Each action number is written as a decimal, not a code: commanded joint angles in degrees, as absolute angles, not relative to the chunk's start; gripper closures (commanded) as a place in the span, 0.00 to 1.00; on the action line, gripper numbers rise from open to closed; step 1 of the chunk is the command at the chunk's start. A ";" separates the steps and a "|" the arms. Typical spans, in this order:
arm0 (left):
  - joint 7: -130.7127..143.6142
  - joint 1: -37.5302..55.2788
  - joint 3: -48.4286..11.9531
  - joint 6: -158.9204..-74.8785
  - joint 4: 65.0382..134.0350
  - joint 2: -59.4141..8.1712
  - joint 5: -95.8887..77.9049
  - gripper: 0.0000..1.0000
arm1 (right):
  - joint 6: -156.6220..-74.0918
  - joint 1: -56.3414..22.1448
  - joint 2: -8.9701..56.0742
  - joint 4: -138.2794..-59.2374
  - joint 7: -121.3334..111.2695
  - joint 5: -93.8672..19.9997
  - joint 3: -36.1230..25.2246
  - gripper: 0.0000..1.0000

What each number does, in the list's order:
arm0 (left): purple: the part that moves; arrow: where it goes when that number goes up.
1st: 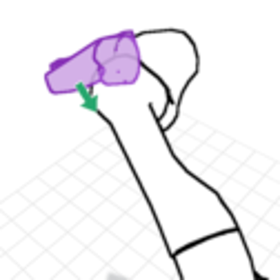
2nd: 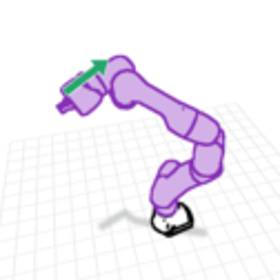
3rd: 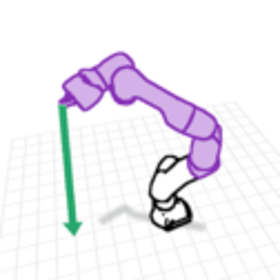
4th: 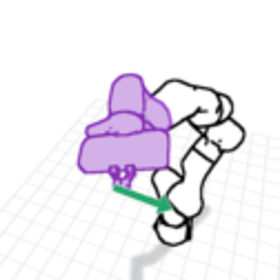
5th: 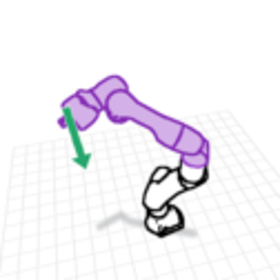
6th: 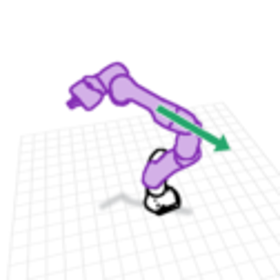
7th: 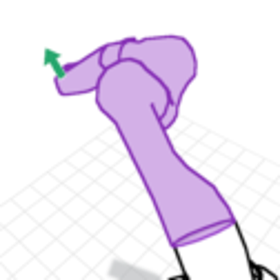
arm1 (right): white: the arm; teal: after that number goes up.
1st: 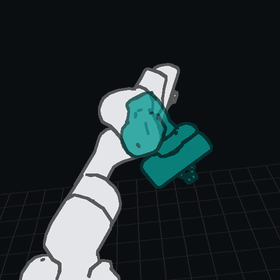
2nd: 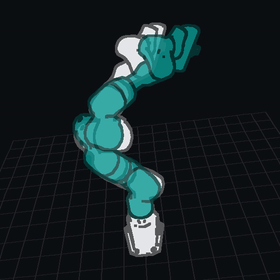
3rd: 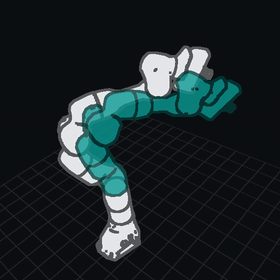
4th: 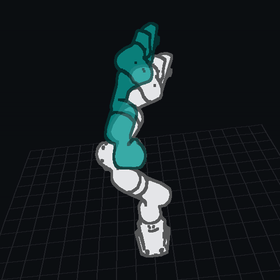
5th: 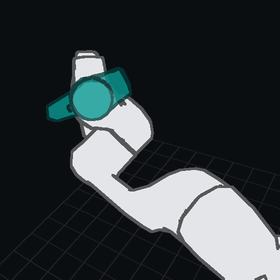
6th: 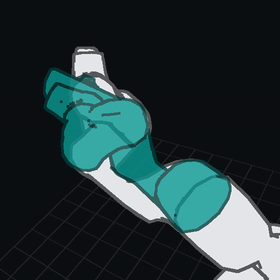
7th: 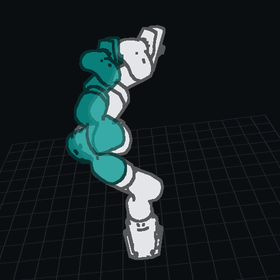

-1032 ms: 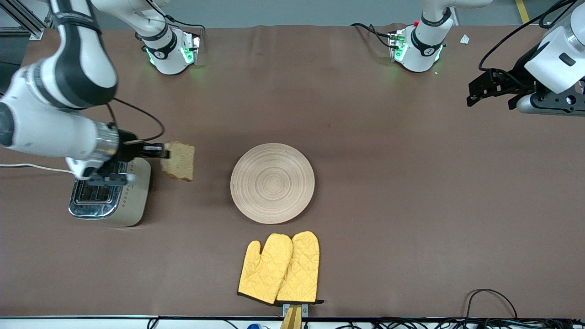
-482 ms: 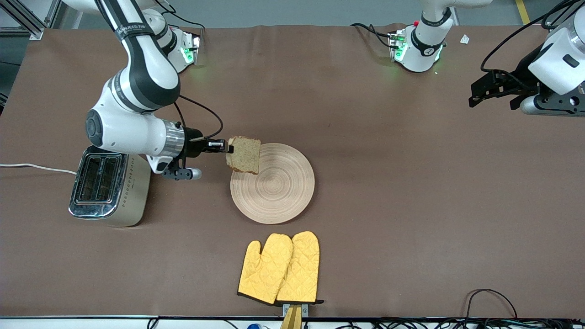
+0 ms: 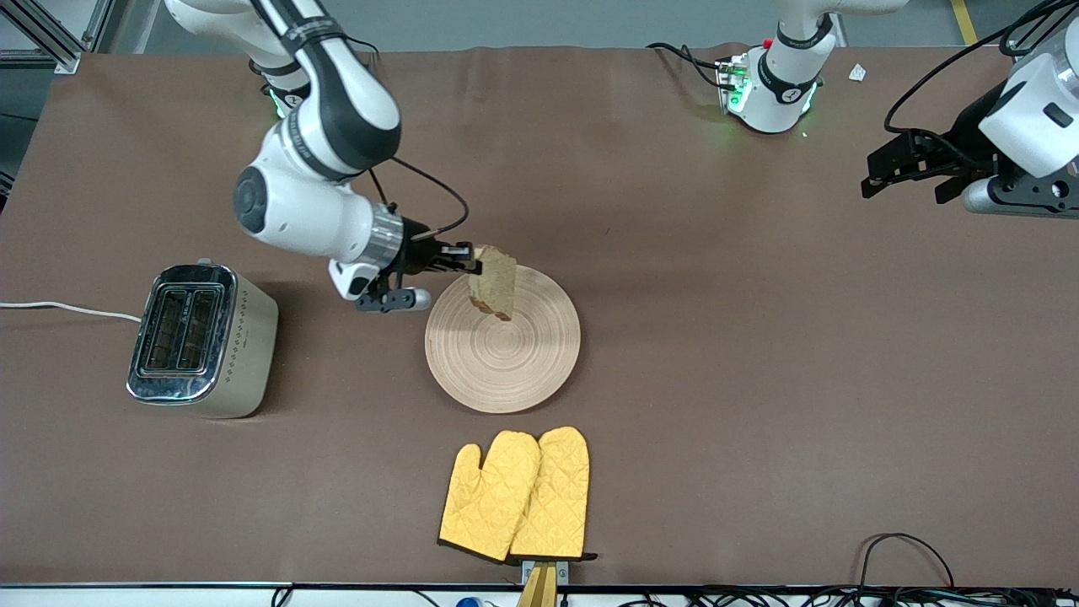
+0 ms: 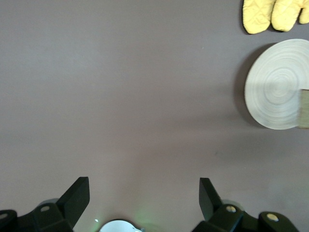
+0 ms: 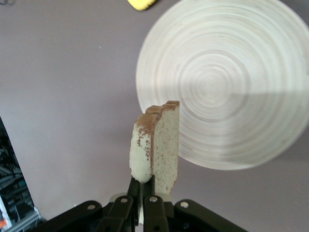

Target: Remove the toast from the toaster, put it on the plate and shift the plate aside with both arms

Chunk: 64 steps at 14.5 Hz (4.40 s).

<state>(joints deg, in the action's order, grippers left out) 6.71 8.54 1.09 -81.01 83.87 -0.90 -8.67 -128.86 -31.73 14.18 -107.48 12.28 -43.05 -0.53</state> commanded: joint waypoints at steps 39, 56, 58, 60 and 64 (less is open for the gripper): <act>-37.18 15.82 -4.74 -113.71 86.57 -46.22 -63.02 0.43 | -119.70 -21.80 13.54 -110.16 -12.92 -18.92 -16.94 0.00; -42.54 19.51 -6.94 -121.38 86.57 -53.35 -74.88 0.68 | -89.65 -17.58 7.03 -85.52 -3.45 -1.49 -26.90 0.00; -42.54 19.86 -6.86 -121.38 86.49 -53.70 -75.32 0.72 | -89.74 -17.40 6.50 -85.08 -3.60 -1.58 -26.89 0.00; -42.54 20.21 -6.94 -121.38 86.40 -54.05 -75.23 0.76 | -89.82 -17.40 6.33 -84.90 -3.60 -1.67 -26.81 0.00; -42.54 20.65 -6.94 -122.78 86.22 -54.32 -75.50 0.90 | -89.12 -17.58 5.01 -84.82 -4.21 -1.41 -26.54 0.00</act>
